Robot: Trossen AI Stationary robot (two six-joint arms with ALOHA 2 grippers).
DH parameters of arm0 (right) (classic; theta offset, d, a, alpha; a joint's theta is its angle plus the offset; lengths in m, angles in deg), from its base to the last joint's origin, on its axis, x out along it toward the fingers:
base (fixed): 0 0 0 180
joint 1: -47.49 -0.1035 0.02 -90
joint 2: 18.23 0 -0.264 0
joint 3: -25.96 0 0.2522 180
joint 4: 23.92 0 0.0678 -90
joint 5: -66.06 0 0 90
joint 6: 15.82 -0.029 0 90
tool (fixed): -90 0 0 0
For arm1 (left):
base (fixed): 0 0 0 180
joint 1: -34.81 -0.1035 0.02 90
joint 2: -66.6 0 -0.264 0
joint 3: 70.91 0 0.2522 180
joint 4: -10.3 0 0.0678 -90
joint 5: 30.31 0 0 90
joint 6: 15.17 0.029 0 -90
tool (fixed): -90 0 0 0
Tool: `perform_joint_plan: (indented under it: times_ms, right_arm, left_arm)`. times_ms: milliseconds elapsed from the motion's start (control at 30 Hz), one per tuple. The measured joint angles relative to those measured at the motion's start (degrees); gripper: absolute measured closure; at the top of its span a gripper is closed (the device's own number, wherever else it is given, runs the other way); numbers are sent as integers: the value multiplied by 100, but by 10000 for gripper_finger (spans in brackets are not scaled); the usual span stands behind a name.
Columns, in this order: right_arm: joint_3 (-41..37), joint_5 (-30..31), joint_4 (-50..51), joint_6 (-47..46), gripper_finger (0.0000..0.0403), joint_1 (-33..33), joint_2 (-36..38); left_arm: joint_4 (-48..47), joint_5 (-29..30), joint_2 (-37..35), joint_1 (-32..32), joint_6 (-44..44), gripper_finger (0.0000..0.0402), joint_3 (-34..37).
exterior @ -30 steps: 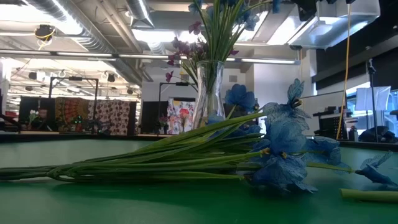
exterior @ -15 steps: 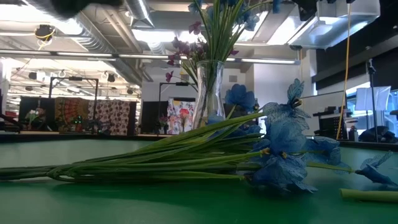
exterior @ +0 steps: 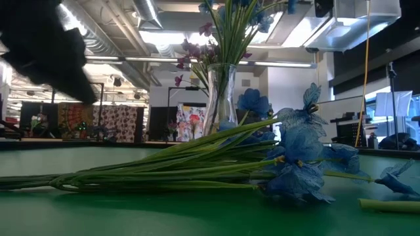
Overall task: Sort flowers into vase by color
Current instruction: Put the blue flowers into the transparent vase
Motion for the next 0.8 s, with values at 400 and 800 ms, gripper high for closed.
perform_joint_plan:
  times_ms: [400,800]
  right_arm:
    - [0,2,2,-7,169,4,0]
    - [0,2,26,-8,169,4,1]
  left_arm:
    - [5,-684,480,-146,-96,198,-49]
    - [-112,-838,1157,-366,944,198,-530]
